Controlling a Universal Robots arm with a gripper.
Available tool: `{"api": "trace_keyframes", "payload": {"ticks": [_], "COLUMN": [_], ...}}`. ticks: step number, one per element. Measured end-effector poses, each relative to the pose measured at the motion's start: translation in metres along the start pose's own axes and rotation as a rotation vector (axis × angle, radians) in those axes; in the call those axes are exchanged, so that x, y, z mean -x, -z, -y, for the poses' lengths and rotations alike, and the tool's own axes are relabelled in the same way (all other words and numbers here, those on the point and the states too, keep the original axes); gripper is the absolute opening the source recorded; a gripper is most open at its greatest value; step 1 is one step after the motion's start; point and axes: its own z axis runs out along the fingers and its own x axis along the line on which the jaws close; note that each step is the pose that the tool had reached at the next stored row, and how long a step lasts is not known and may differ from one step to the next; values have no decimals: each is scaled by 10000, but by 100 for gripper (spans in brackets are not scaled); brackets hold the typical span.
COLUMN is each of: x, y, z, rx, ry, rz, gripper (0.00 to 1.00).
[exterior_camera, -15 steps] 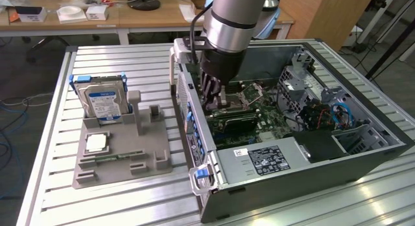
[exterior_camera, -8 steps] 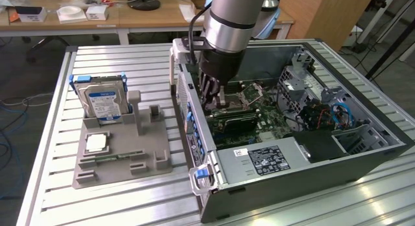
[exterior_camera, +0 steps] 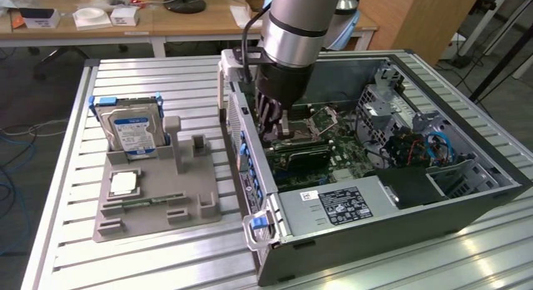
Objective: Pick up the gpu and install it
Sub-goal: 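Press down on the gpu until it lock into place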
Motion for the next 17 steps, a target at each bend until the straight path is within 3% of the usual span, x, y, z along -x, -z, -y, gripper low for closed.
{"api": "trace_keyframes", "payload": {"ticks": [3, 11, 17], "x": [0, 0, 0], "y": [14, 33, 51], "z": [-2, -5, -26], "rx": [15, 10, 11], "ry": [-5, -21, -25], "rz": [-6, -154, -200], "gripper": [11, 11, 11]}}
